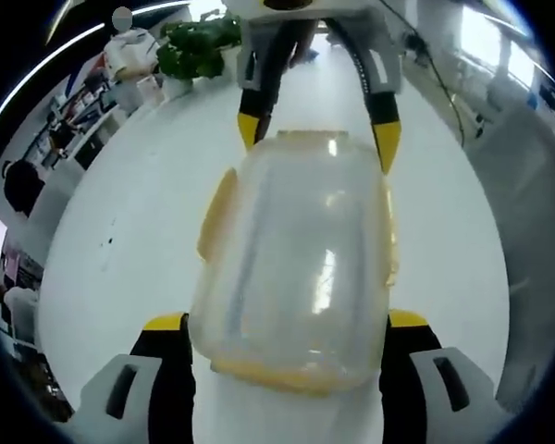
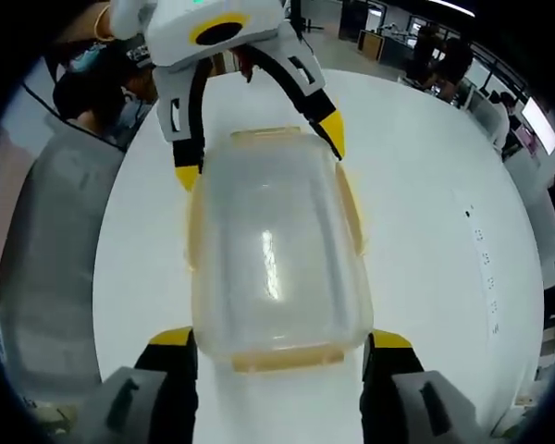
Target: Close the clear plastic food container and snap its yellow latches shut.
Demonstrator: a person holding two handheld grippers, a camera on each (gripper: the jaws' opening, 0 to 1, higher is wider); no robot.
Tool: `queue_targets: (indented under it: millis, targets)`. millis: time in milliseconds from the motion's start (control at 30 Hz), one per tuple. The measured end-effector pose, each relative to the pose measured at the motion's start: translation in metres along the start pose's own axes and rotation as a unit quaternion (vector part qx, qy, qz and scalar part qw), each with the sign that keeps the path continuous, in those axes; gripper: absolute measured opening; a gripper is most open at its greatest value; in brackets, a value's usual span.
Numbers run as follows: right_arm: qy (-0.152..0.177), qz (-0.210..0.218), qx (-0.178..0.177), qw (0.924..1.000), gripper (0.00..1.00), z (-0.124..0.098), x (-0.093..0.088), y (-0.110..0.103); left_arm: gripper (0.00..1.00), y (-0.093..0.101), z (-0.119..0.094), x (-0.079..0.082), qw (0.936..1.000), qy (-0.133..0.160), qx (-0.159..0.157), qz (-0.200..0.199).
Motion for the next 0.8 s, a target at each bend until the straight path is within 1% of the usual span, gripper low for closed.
queue_targets:
  millis: [367, 600, 633, 700, 733, 767, 800]
  targets:
    - [0.000, 0.002, 0.002, 1.0000, 0.71, -0.0004, -0.0003, -0.0001, 0.78, 0.0012, -0.0009, 0.0001, 0.9999, -0.004, 0.010, 0.001]
    - [0.001, -0.004, -0.002, 1.0000, 0.72, -0.0004, -0.0009, -0.0004, 0.79, 0.0022, -0.0013, -0.0002, 0.9999, -0.004, 0.012, 0.002]
    - [0.001, -0.006, -0.003, 1.0000, 0.72, -0.0005, -0.0009, -0.0005, 0.79, 0.0026, -0.0014, -0.0008, 0.9999, -0.005, 0.013, 0.005]
    - [0.003, -0.010, -0.005, 0.9999, 0.73, -0.0009, -0.0006, -0.0007, 0.79, 0.0036, -0.0025, -0.0036, 0.9995, -0.015, 0.015, 0.024]
    - [0.003, -0.010, -0.005, 0.9999, 0.73, -0.0009, -0.0007, -0.0007, 0.80, 0.0040, -0.0030, -0.0051, 0.9993, -0.019, 0.015, 0.026]
    - [0.002, -0.012, -0.006, 0.9999, 0.72, -0.0015, -0.0009, -0.0007, 0.81, 0.0041, -0.0046, -0.0060, 0.9995, -0.017, 0.013, 0.023]
    - [0.000, -0.017, -0.007, 0.9998, 0.72, -0.0025, -0.0015, -0.0007, 0.83, 0.0058, -0.0059, -0.0057, 0.9999, -0.008, 0.006, 0.006]
Point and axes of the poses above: the point that each gripper's makers call its tool centre point, and the gripper's own axes: z roughly forward along the fingers, y roughly to its right, x roughly out of its top, the point moved 6 cm from there along -z, roughly backward along the fingers, and after that the axes turned 6 degrees about -z, right-handed, at the moved point
